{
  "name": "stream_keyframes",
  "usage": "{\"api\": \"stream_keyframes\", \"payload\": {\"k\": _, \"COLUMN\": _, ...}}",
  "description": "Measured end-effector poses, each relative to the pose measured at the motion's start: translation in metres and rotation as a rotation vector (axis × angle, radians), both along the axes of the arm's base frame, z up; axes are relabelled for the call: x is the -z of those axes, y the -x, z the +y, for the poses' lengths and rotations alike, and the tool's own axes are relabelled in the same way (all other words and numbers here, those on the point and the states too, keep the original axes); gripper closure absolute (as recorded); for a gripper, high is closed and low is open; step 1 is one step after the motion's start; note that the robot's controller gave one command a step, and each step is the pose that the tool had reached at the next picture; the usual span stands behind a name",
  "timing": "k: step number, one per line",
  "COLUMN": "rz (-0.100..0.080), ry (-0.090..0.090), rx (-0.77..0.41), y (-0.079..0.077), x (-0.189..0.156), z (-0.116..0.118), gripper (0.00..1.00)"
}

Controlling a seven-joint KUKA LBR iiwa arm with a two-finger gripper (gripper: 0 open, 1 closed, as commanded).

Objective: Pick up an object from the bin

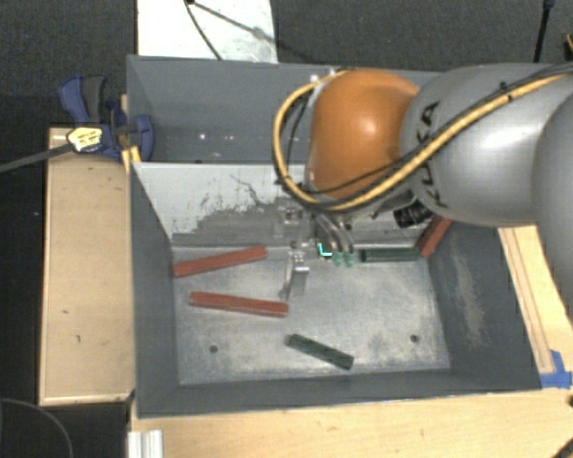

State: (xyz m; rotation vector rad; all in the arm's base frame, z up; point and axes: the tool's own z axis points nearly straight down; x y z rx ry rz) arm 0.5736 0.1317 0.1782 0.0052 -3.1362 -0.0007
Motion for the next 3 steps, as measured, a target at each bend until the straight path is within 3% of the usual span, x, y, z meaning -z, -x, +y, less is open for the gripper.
{"api": "stream_keyframes", "payload": {"k": 1, "rz": -0.012, "ry": -0.001, "rx": -0.294, "y": -0.013, "x": -0.017, "z": 0.003, "gripper": 0.00}}
{"api": "stream_keyframes", "payload": {"k": 2, "rz": -0.002, "ry": -0.002, "rx": -0.447, "y": 0.015, "x": 0.111, "z": -0.011, "gripper": 0.00}}
{"api": "stream_keyframes", "payload": {"k": 3, "rz": -0.007, "ry": -0.002, "rx": -0.441, "y": 0.013, "x": 0.108, "z": -0.010, "gripper": 1.00}}
